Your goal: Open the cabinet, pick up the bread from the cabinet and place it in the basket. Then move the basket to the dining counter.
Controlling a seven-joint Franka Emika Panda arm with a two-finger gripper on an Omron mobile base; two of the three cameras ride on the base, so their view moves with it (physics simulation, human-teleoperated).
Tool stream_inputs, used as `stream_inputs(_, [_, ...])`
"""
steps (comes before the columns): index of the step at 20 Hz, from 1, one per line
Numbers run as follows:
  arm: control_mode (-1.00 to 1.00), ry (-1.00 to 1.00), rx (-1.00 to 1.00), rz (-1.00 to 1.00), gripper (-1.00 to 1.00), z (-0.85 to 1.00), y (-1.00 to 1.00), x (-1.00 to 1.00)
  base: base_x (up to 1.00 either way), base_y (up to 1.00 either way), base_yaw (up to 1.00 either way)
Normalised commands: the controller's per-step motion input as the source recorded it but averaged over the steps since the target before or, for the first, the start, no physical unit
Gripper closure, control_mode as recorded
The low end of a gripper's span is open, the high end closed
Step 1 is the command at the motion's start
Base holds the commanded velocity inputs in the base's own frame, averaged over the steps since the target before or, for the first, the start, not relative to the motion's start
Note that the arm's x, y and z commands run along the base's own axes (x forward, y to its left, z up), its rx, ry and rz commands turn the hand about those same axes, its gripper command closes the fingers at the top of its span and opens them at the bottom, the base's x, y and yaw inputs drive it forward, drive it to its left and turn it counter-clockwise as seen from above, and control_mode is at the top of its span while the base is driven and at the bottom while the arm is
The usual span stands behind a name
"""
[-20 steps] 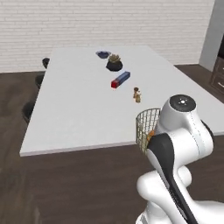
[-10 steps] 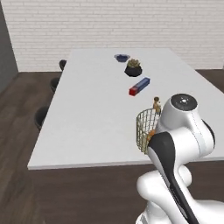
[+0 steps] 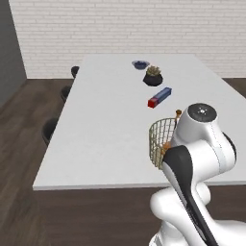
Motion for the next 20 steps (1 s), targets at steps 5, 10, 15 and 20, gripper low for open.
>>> stream_inputs(5, [1.00, 0.00, 0.00, 0.00, 1.00, 0.00, 0.00, 0.00, 0.00, 0.00, 0.00])
stream_inputs(10, [1.00, 0.00, 0.00, 0.00, 1.00, 0.00, 0.00, 0.00, 0.00, 0.00, 0.00])
stream_inputs(15, [1.00, 0.00, 0.00, 0.00, 1.00, 0.00, 0.00, 0.00, 0.24, 0.00, 0.00])
stream_inputs(20, [-1.00, 0.01, 0.00, 0.02, 1.00, 0.00, 0.07, 0.60, 0.37, 0.00, 0.00])
